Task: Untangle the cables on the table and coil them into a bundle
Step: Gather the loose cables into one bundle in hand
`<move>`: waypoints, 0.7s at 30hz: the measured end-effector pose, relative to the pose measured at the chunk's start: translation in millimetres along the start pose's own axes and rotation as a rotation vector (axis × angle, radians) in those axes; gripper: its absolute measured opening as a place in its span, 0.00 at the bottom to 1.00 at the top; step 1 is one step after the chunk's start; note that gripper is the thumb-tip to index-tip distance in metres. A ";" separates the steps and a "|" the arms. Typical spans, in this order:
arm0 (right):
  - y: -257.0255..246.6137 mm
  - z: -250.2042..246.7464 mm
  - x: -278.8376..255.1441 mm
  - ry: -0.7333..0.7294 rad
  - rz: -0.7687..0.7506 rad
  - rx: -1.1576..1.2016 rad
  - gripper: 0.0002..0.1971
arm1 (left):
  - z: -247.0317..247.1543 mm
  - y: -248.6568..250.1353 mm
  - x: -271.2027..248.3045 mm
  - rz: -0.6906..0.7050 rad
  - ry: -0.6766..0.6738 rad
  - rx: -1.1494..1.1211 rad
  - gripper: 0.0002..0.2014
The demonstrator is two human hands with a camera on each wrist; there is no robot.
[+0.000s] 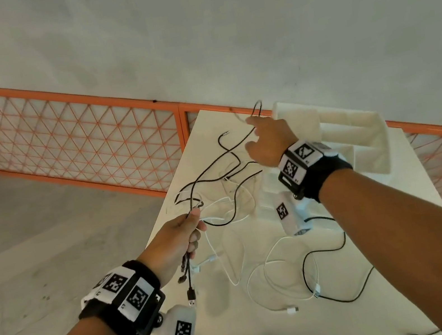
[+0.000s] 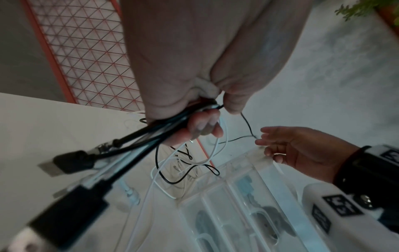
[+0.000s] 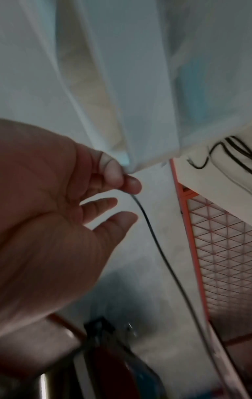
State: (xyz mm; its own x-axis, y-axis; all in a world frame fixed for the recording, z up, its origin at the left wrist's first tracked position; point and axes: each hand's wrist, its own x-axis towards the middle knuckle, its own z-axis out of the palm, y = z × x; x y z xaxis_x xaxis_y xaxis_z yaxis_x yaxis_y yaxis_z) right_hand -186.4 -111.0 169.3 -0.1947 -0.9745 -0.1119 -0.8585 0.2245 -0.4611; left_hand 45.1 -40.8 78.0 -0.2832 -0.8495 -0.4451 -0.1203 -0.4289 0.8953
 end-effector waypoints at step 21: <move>51.4 30.2 -84.4 0.047 -0.228 0.212 0.21 | 41.4 26.1 0.0 0.092 -0.279 0.177 0.12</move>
State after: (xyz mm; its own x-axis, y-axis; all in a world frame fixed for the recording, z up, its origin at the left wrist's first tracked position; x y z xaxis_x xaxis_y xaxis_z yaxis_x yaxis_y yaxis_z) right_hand -199.8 -17.0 128.5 -0.0344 -0.9980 0.0538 -0.7656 -0.0082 -0.6433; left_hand 2.5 -39.3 102.2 -0.5467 -0.7553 -0.3614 -0.2381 -0.2736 0.9319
